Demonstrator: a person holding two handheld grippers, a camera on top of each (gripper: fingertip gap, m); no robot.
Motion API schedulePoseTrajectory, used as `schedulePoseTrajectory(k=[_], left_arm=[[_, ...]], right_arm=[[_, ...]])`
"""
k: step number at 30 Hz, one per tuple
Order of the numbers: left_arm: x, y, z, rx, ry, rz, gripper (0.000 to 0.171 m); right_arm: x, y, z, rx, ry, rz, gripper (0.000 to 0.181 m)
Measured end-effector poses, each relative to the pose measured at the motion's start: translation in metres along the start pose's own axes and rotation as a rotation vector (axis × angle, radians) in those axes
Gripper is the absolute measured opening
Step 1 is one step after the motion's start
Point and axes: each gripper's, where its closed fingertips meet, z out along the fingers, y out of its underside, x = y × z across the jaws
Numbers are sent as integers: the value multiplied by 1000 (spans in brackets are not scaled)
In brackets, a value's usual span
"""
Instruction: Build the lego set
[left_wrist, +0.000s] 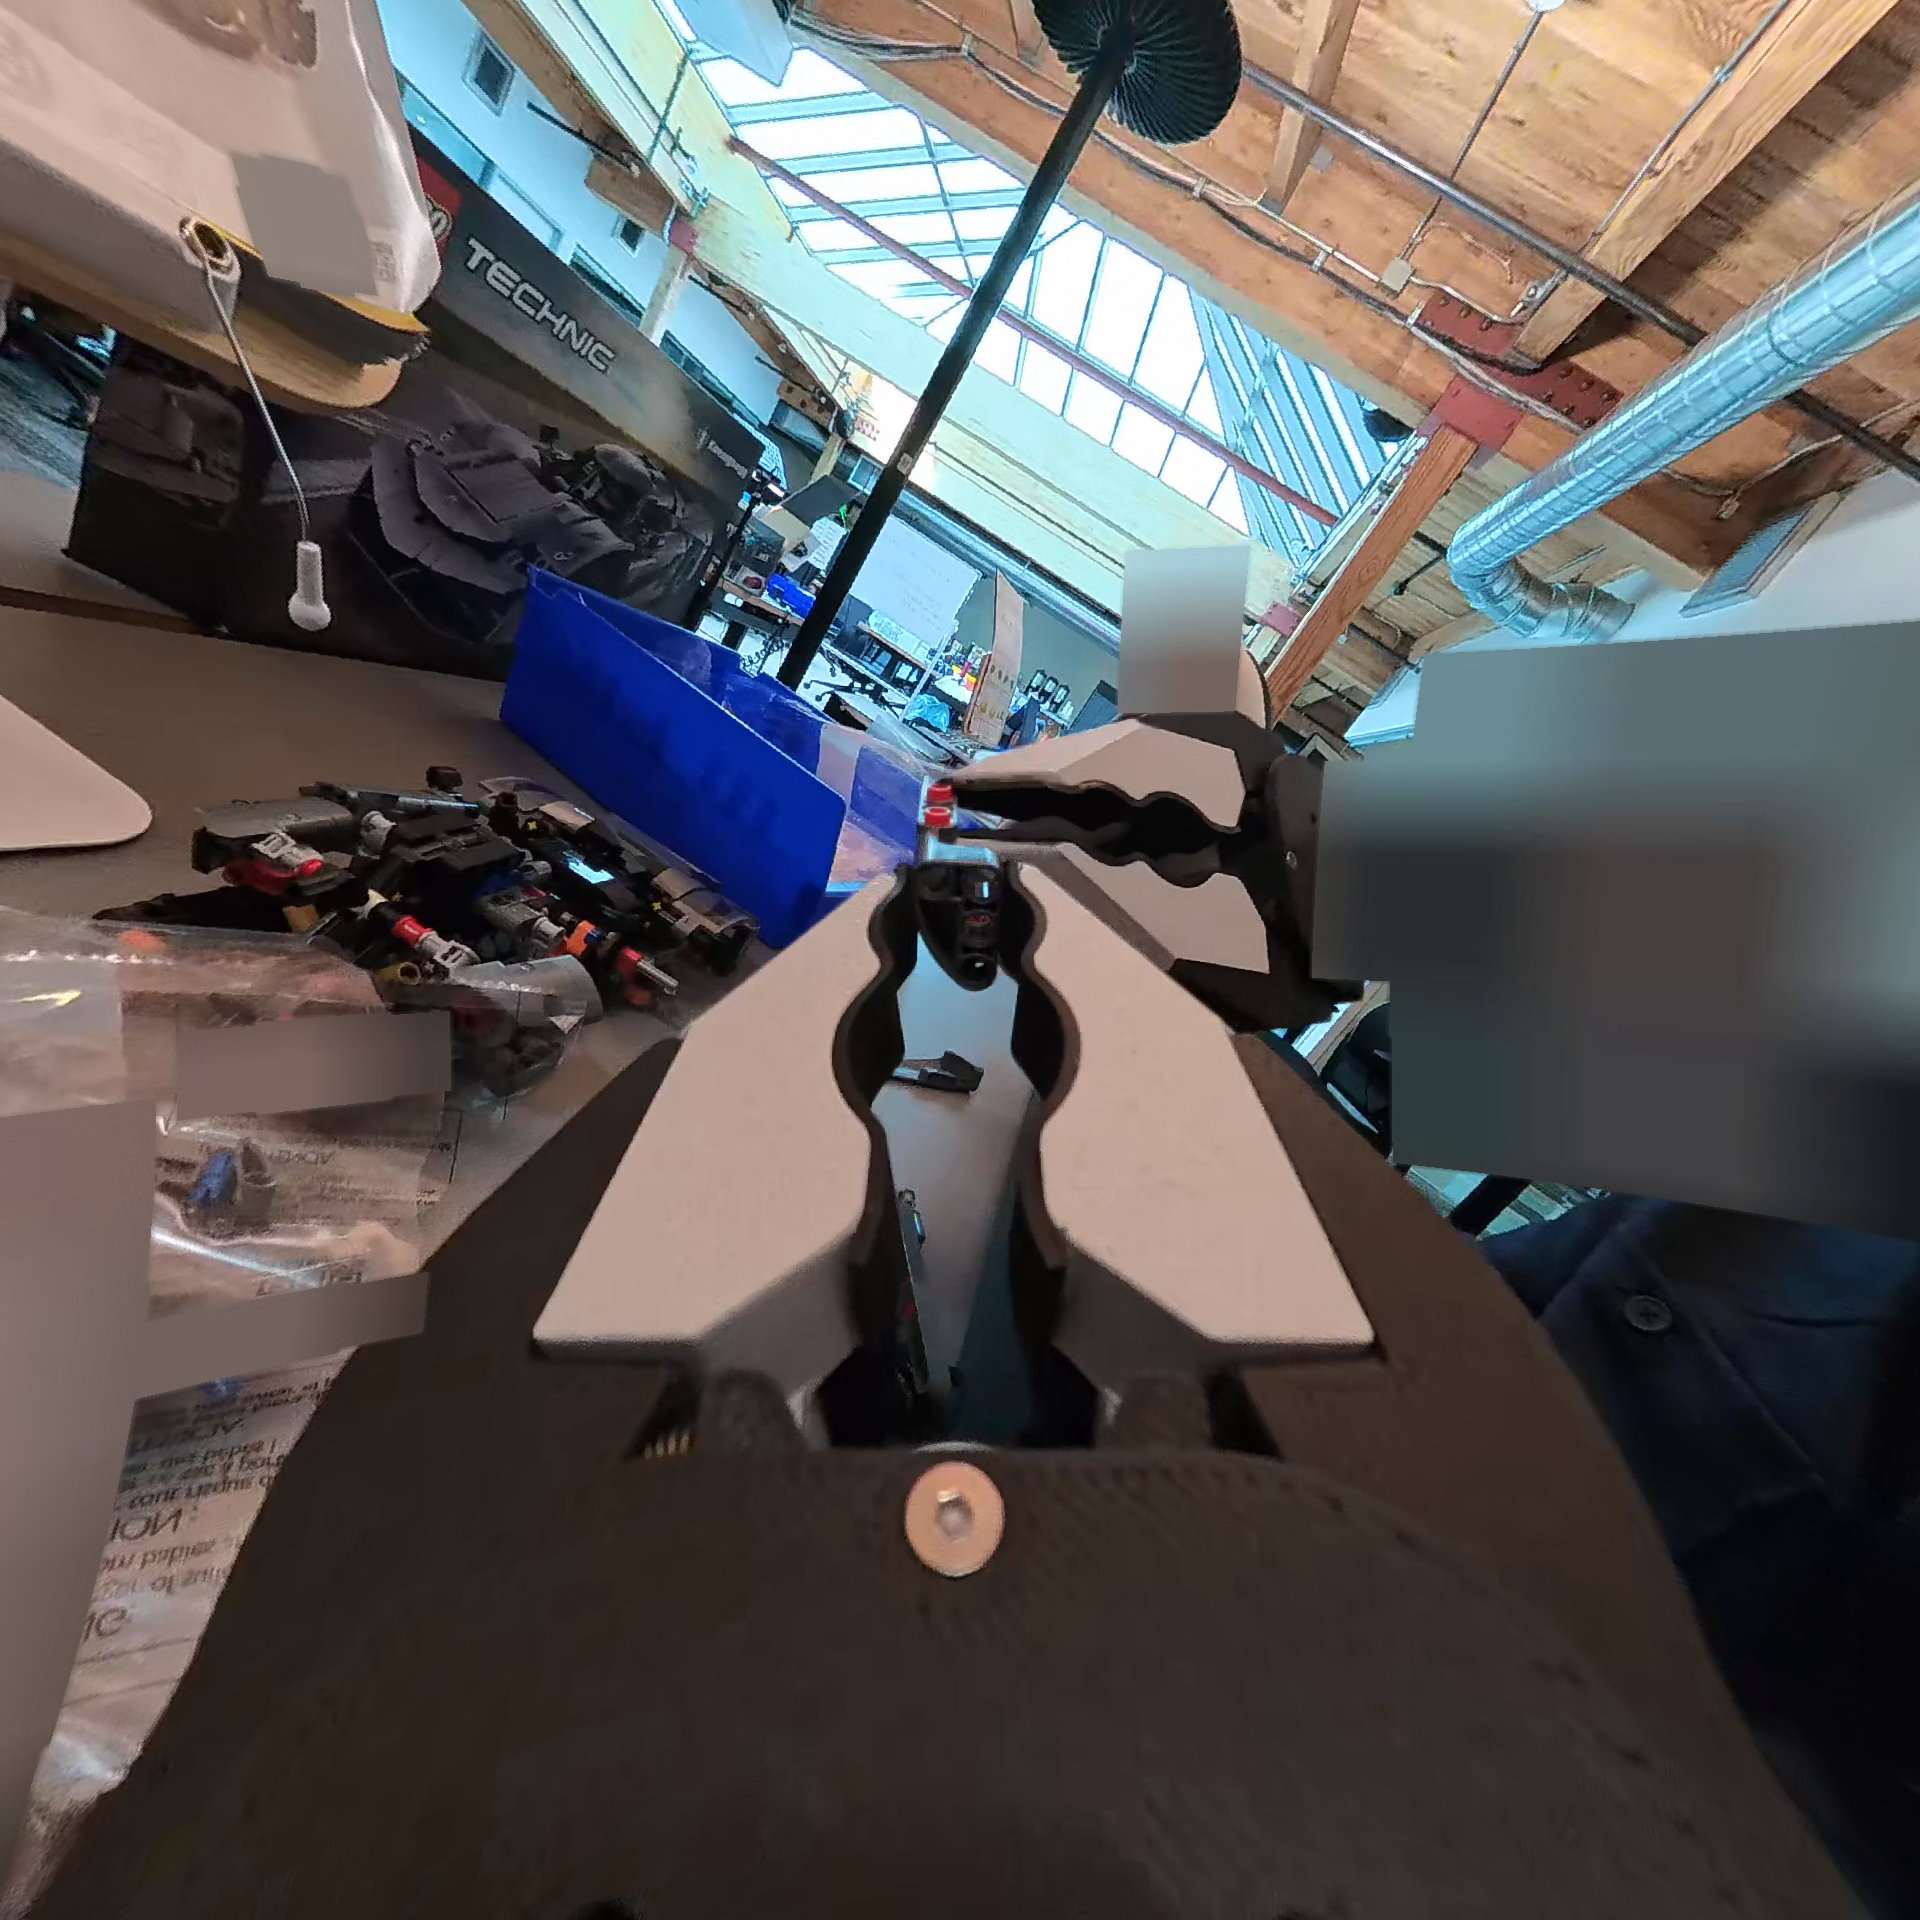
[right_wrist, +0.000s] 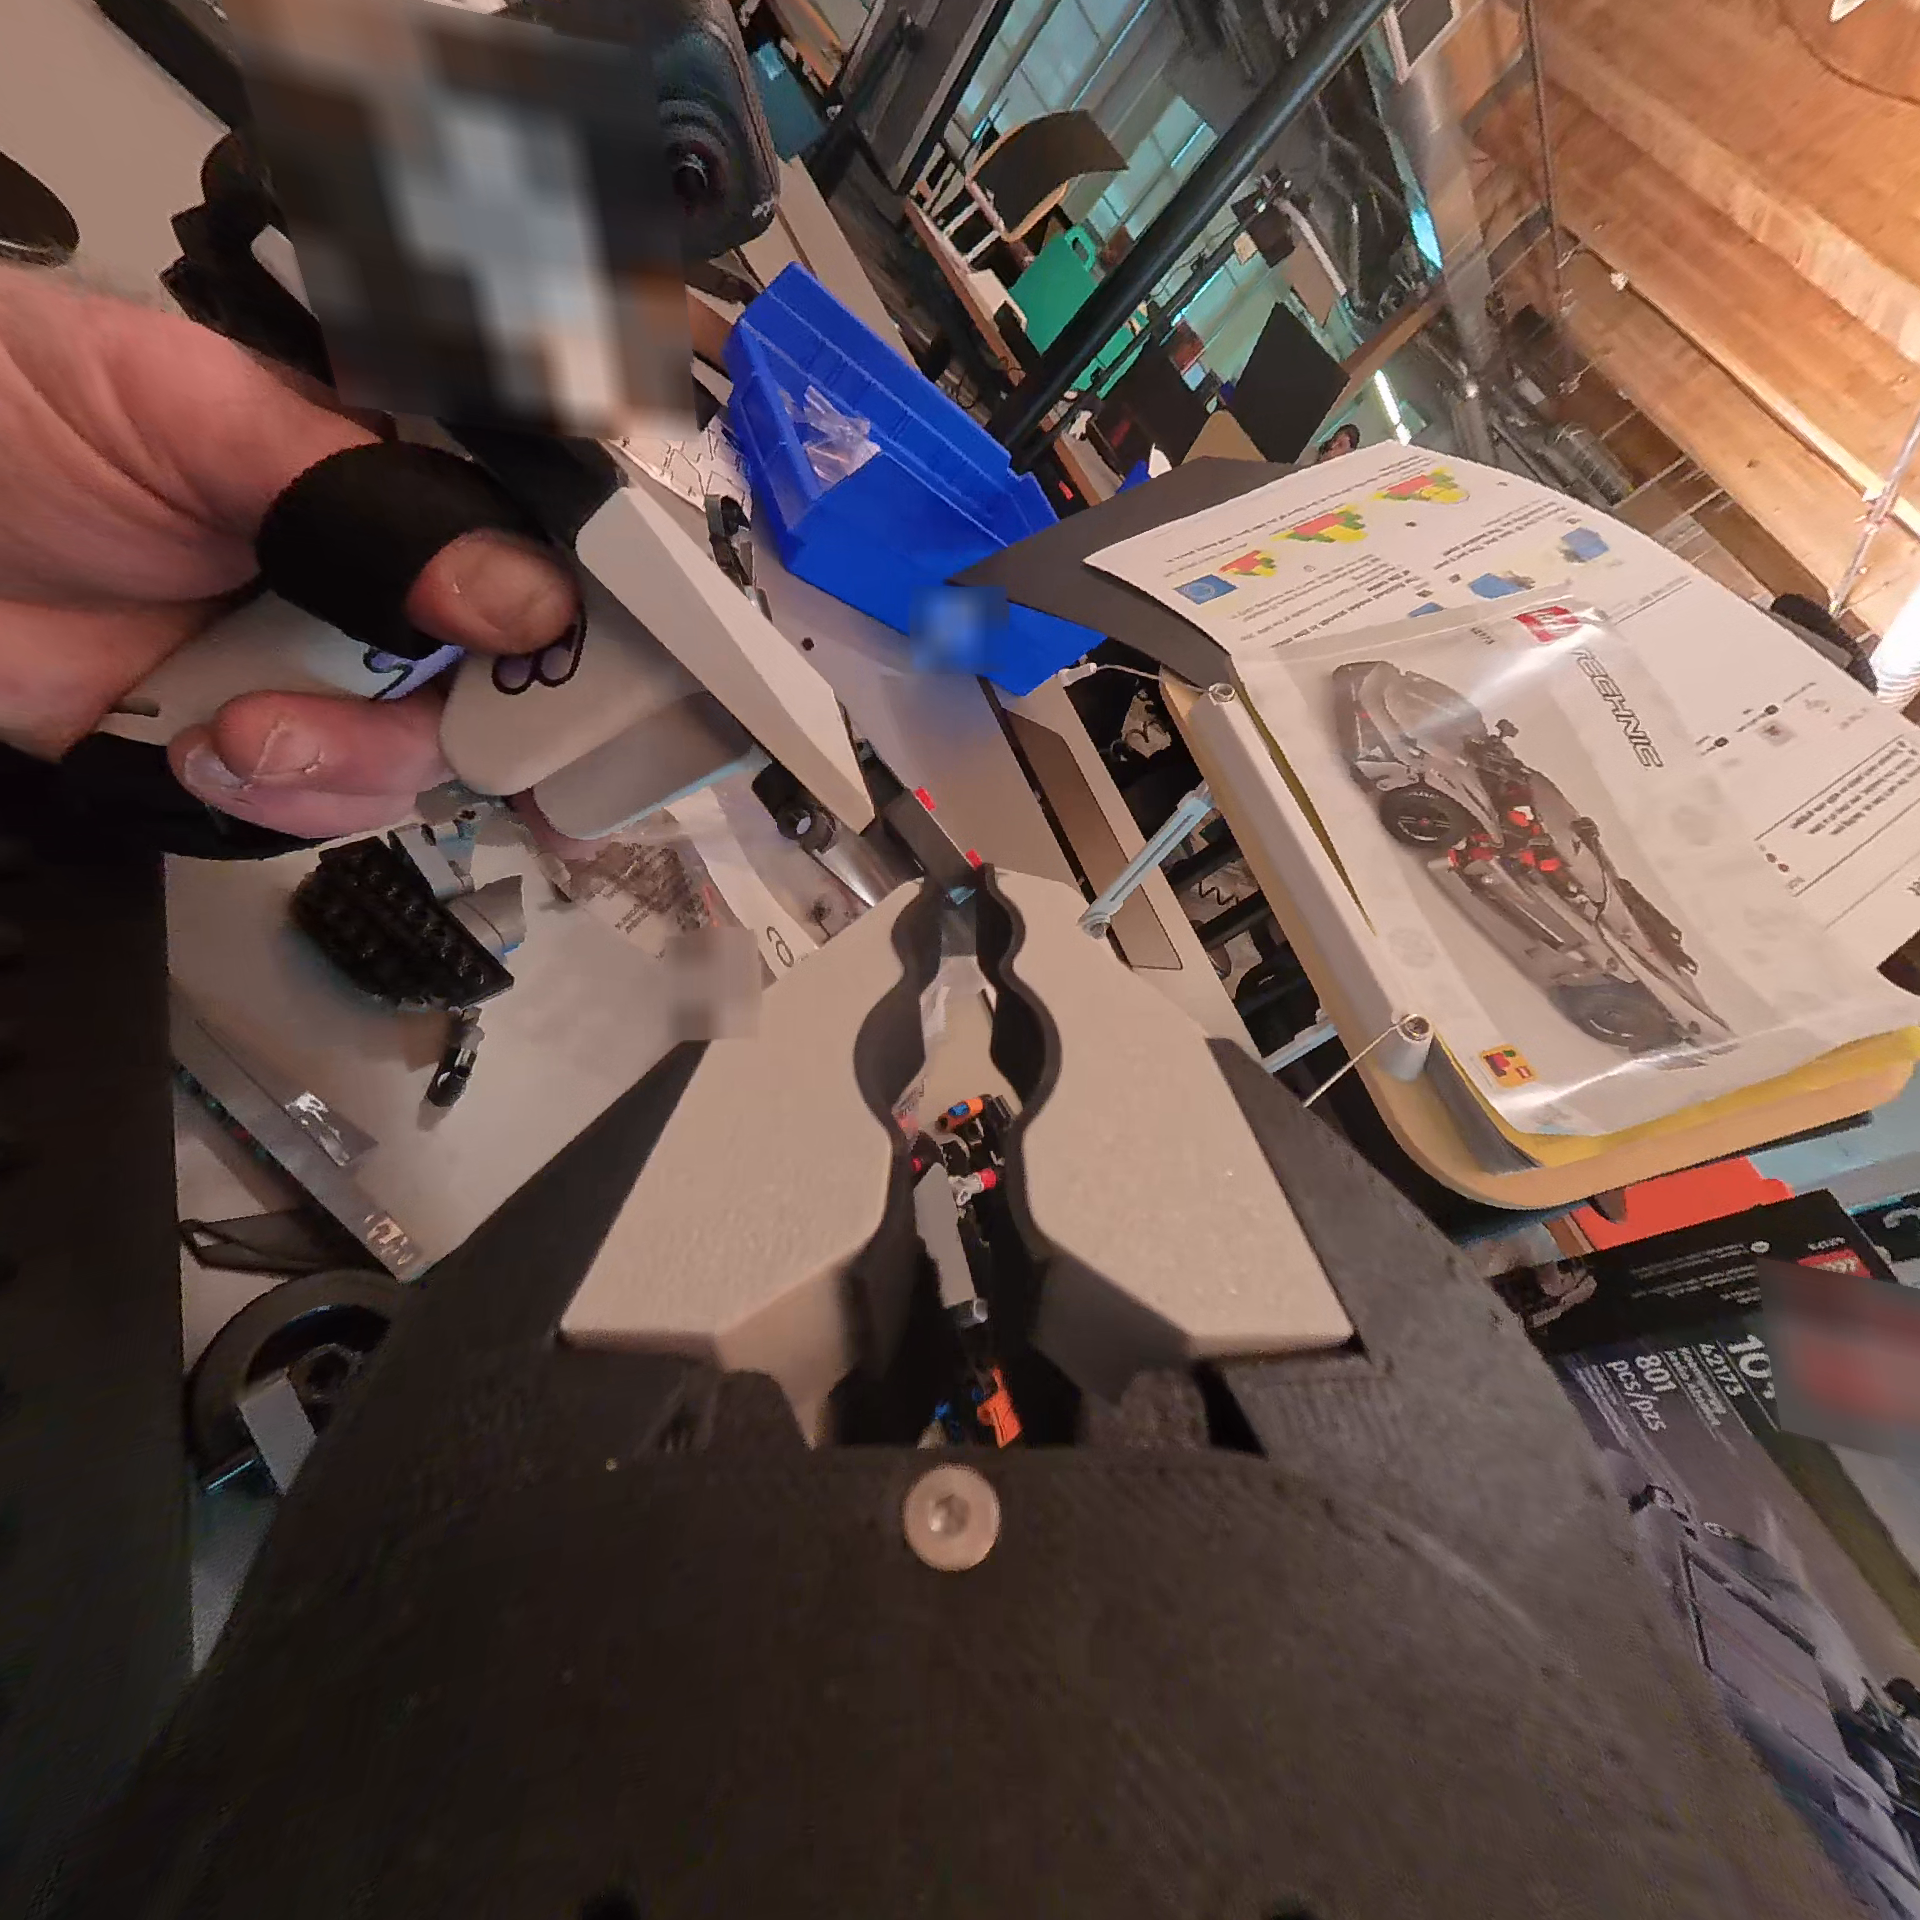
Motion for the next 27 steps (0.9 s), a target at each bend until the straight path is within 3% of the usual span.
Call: schedulePoseTrajectory(k=[10,18,27], left_arm=[[0,3,1,-23,14,-14,13],[-2,15,5,-86,36,-59,13],[-4,26,10,-160,-8,-2,13]], right_arm=[[3,3,-3,2,-8,-39,0],[1,12,-6,-42,-50,-153,12],[-6,21,-8,-92,-136,-248,4]])
